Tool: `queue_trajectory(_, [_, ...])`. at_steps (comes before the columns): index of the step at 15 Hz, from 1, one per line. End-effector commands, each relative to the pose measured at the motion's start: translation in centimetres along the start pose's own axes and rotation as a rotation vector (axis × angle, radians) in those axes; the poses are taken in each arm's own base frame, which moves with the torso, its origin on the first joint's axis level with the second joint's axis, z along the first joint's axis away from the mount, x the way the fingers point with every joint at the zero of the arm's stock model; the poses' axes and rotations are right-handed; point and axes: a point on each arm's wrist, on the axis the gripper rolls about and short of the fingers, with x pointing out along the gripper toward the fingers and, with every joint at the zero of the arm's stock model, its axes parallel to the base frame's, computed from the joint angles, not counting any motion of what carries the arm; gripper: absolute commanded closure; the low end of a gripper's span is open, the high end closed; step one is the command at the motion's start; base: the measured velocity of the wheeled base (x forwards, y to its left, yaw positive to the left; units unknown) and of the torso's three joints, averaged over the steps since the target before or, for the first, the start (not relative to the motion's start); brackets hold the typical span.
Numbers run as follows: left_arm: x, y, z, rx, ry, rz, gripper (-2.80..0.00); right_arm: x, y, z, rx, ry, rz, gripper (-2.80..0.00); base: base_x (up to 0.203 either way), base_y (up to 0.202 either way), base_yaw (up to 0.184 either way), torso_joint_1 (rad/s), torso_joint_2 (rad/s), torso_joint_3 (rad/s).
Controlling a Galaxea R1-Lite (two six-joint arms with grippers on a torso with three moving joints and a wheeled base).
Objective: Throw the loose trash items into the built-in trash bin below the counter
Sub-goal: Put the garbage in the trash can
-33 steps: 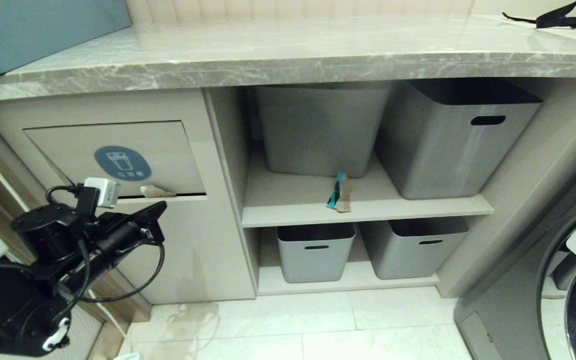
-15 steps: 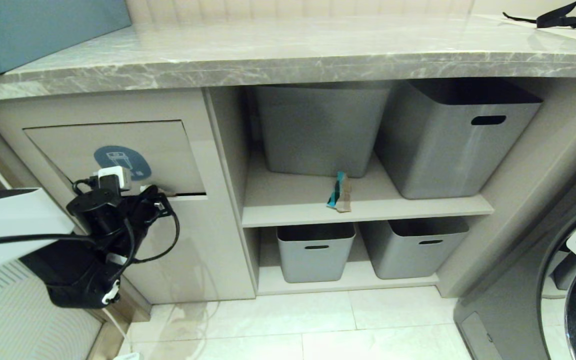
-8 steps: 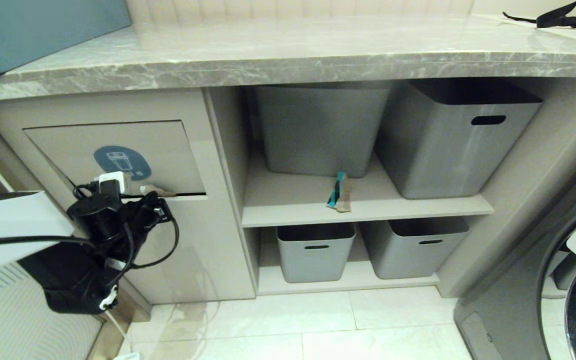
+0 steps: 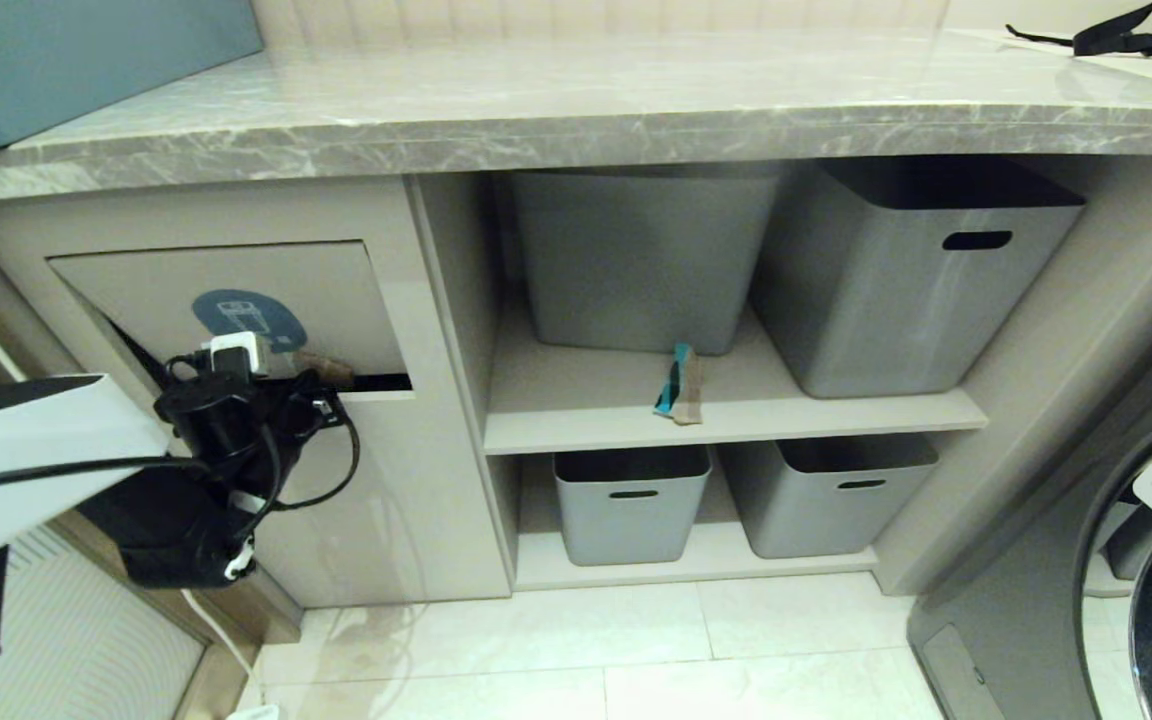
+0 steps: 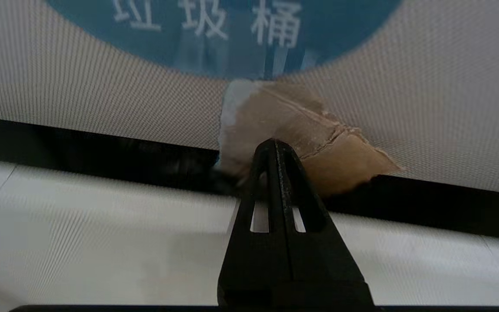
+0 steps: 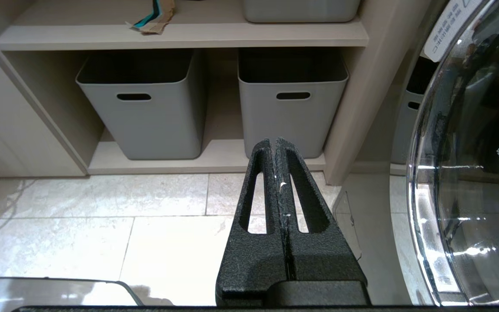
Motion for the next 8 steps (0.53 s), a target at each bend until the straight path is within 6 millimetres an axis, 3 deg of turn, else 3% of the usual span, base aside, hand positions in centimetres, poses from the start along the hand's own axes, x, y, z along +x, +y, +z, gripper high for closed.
queue_trajectory(1, [1.11, -0.05, -0.24, 0.001, 0.009, -0.002, 0.00, -0.01, 0.00, 0.00, 0.000, -0.001, 0.002, 0.00, 0.000, 0.000, 0.000, 0.000, 0.00, 0.000])
queue_trajectory(8, [1.09, 0.10, 0.02, -0.017, 0.029, 0.011, 0.00, -0.01, 0.00, 0.00, 0.001, -0.001, 0.002, 0.00, 0.000, 0.000, 0.000, 0.000, 0.00, 0.000])
